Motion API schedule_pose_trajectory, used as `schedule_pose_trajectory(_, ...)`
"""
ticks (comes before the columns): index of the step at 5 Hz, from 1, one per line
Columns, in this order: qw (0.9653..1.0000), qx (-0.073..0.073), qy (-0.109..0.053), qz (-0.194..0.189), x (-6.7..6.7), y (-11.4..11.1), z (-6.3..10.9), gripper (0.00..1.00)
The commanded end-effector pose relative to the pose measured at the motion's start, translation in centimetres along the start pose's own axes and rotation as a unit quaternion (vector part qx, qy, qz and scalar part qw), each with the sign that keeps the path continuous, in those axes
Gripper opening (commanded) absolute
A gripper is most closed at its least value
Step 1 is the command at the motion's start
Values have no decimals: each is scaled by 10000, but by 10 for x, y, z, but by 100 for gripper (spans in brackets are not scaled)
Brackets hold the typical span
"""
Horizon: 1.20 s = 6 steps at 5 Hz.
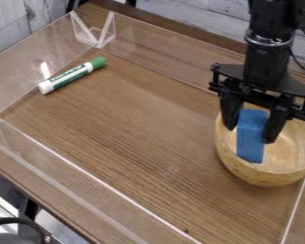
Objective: Remove the blue block from inside the brown bowl and put it on the table
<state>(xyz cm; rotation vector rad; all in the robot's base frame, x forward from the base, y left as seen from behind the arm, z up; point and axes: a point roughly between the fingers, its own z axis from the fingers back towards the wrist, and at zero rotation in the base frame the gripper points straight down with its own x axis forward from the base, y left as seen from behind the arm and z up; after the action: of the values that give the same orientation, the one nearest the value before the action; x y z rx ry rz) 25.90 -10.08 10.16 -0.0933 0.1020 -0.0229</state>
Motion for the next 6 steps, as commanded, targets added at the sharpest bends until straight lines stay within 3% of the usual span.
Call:
schedule_pose_trajectory(1, 9993, -81, -355, -52, 0, 2, 23, 0)
schedule_pose_trajectory(6, 9995, 50, -303, -77, -20, 19, 32, 0)
